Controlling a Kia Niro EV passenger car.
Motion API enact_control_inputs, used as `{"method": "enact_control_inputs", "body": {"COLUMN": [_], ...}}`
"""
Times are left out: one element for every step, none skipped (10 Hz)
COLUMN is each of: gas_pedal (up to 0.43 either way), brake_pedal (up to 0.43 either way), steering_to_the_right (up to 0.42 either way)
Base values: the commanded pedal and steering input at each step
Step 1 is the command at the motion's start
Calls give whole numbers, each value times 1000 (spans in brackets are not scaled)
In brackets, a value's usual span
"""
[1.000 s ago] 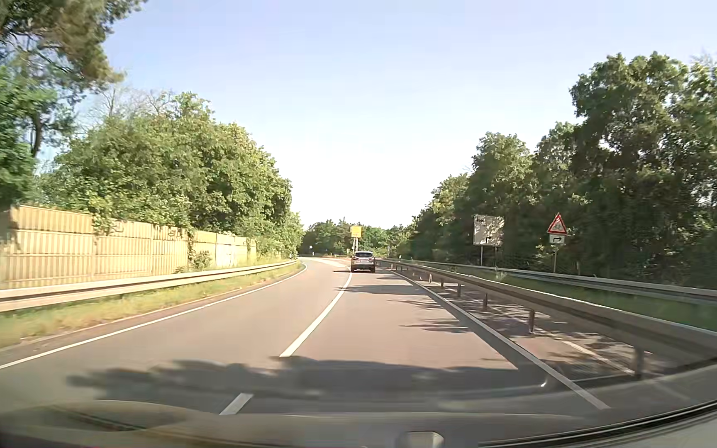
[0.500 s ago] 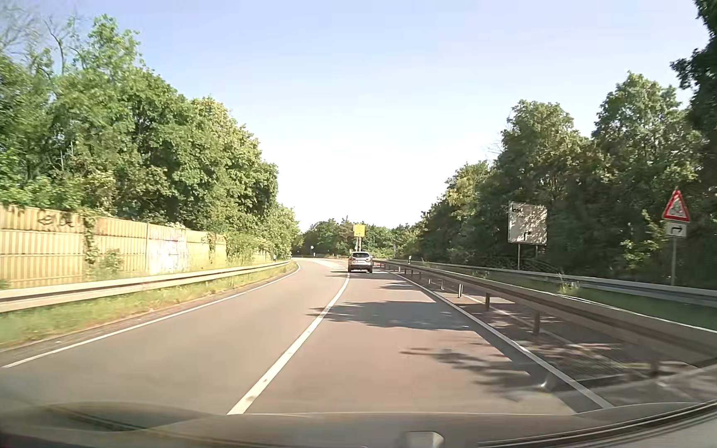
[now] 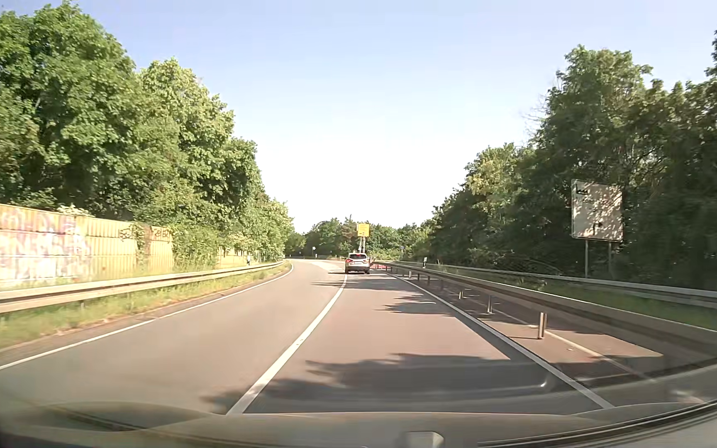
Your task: Follow the waypoints while adhering to traffic rules and regulations
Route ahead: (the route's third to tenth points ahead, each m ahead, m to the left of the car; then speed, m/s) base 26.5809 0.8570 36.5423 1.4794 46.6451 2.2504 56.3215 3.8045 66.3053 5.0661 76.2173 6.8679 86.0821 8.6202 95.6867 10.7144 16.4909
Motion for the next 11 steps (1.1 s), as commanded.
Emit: {"method": "enact_control_inputs", "body": {"gas_pedal": [118,118,118,118,118,118,118,118,118,118,118], "brake_pedal": [30,30,30,30,30,30,30,30,30,30,30], "steering_to_the_right": [-6,-6,-7,-7,-7,-8,-9,-9,-9,-9,-9]}}
